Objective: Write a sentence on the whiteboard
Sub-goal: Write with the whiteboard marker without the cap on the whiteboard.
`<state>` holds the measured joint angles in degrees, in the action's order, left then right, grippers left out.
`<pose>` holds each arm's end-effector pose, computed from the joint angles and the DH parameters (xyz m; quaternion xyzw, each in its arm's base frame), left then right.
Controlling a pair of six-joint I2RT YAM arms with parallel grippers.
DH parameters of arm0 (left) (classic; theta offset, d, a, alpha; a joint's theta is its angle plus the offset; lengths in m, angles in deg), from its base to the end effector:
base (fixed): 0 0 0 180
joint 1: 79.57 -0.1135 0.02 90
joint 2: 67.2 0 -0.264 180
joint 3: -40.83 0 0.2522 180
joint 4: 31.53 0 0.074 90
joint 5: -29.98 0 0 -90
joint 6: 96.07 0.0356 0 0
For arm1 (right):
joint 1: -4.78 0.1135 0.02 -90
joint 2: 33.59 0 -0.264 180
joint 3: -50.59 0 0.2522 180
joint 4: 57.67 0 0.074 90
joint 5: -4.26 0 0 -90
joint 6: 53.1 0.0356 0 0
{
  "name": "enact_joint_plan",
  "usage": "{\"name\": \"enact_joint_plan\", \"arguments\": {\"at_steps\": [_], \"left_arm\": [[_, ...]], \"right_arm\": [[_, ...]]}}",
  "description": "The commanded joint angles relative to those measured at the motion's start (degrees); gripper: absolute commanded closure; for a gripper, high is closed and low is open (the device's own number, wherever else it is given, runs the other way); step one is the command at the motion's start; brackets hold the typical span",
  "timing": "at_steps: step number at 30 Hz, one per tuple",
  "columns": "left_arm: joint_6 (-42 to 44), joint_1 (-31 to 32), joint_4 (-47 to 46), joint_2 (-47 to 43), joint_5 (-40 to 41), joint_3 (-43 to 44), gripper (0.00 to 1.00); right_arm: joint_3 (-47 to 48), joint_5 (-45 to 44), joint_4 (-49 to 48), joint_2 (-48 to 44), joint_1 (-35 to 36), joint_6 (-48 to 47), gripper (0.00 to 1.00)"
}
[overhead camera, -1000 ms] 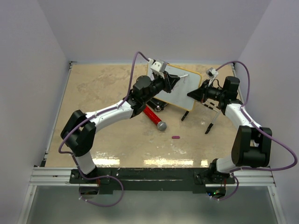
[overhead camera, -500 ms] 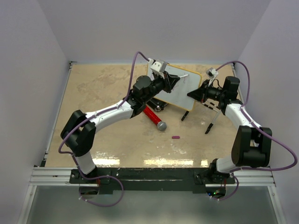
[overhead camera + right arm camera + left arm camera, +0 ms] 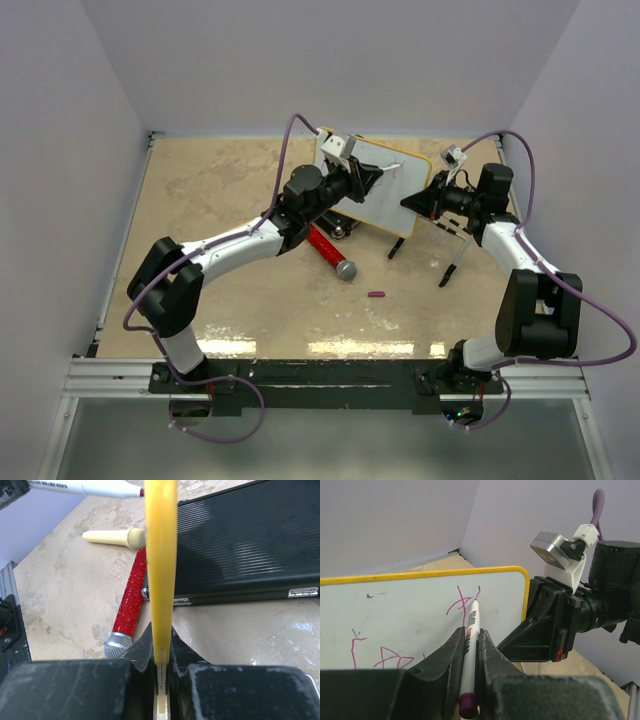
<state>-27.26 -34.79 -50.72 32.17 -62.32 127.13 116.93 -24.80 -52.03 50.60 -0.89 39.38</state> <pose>0.2954 -0.2952 0.3286 0.1512 0.6511 -0.4161 0.6165 0.3186 -0.0004 0.2625 -0.2261 0.7387 0.4107 0.4843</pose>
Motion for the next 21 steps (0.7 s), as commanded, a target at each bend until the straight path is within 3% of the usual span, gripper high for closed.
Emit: {"name": "enact_joint_plan", "arguments": {"at_steps": [1,21], "left_arm": [[1.59,0.14,-3.08,-4.36,0.37,-1.69,1.0],[1.77,0.14,-0.71,-2.08,-0.07,-0.03,1.0]], "right_arm": [[1.12,-0.83,0.39,-2.0,0.4,-2.22,1.0],[1.12,-1.01,0.47,-1.83,0.4,-2.22,1.0]]}}
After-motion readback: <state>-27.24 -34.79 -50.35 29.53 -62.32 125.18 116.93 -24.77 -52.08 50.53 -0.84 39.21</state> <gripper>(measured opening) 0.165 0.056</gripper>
